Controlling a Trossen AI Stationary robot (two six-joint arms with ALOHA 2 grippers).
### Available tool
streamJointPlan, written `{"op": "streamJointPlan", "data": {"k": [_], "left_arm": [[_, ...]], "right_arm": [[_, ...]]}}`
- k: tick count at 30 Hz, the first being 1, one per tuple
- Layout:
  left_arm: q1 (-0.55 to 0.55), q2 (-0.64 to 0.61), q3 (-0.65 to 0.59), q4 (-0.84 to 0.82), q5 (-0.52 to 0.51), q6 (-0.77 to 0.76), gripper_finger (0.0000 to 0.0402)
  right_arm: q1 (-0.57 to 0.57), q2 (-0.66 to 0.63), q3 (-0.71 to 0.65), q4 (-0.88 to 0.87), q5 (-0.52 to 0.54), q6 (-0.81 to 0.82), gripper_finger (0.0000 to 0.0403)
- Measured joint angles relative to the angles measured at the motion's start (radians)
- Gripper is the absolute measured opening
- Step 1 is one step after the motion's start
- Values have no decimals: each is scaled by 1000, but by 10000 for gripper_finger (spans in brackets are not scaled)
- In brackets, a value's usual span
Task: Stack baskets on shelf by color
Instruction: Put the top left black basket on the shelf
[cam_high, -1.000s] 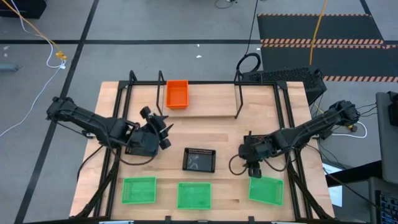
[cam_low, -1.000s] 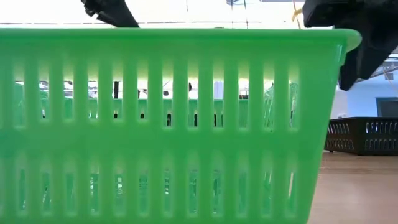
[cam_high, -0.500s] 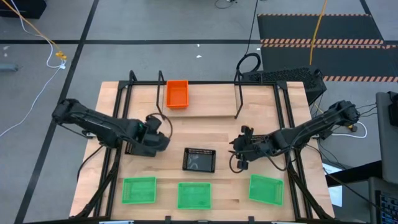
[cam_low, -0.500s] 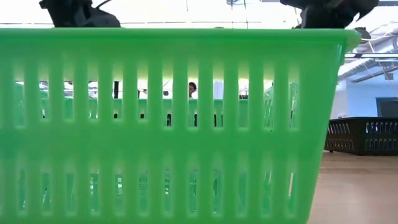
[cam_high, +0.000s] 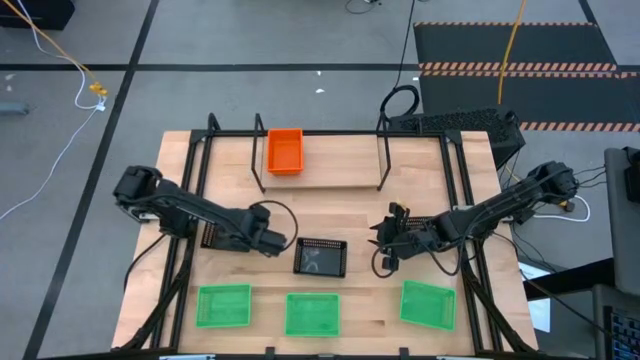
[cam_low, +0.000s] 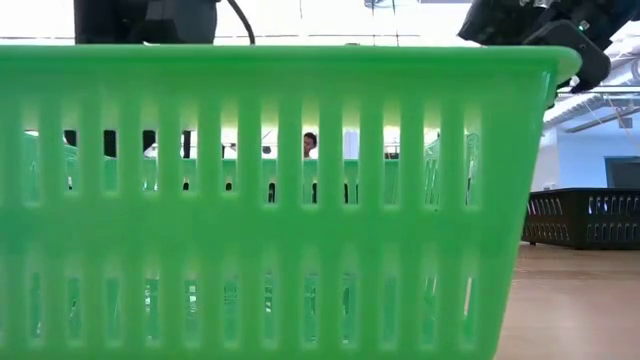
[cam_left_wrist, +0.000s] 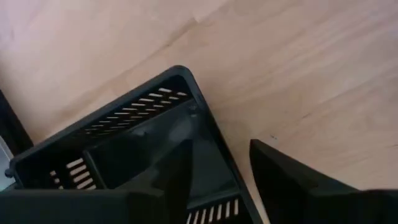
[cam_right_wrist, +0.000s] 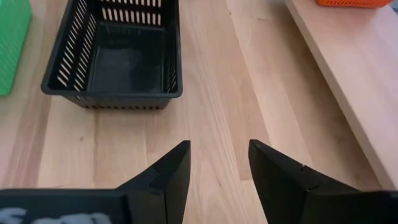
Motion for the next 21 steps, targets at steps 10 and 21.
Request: {"op": "streamJointPlan", "data": {"k": [10,21], "left_arm": [[41,-6,0,13,31,161,12],[-8,-139,259,-71,47,290,7]], "right_arm": [[0,0,0,17,-2,50,155],[2,0,0,-19,-81,157,155]]}}
